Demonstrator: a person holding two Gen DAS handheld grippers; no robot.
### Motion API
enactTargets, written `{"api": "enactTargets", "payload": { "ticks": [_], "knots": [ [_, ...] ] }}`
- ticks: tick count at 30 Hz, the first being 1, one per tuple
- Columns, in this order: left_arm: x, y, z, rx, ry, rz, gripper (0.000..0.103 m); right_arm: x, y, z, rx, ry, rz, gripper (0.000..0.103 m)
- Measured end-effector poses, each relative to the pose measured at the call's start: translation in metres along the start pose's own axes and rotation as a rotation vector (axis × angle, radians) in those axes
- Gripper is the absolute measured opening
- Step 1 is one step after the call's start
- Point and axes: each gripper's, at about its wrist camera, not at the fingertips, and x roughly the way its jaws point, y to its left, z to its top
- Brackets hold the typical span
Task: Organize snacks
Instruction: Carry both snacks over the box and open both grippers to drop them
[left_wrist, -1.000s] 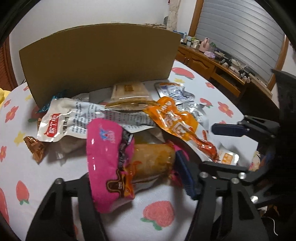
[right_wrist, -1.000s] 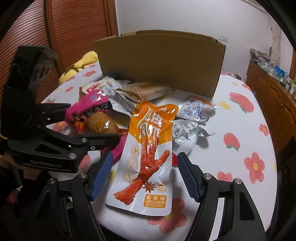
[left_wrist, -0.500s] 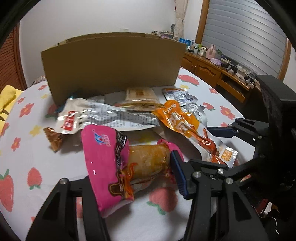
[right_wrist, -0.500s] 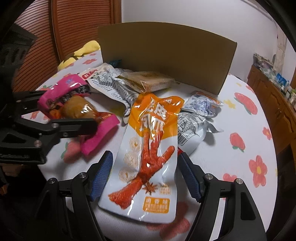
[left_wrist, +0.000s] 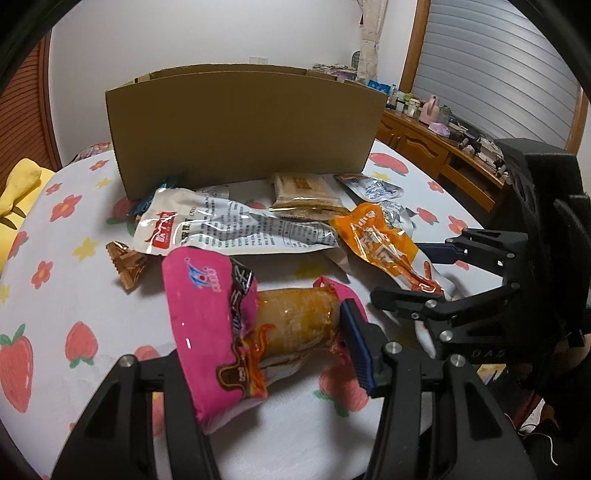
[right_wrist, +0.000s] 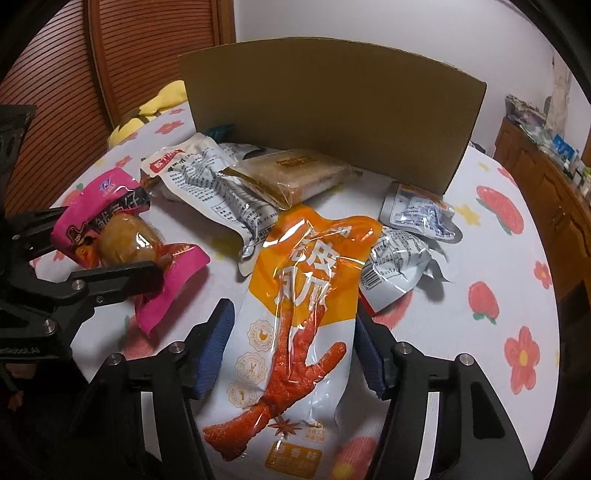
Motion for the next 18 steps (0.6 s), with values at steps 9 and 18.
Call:
{"api": "enactTargets", "payload": {
  "ticks": [9, 18],
  "knots": [
    [-0.002, 0.003, 0.003, -0.013, -0.009, 0.004, 0.053, -0.014, -0.006, 0.000, 0.001, -0.030, -0.013, 0.047],
    [-0.009, 0.004, 0.005, -0.012, -0.023, 0.011, 0.053, -0.023, -0.007, 0.001, 0.002, -0.054, -0.032, 0.046]
  ]
}}
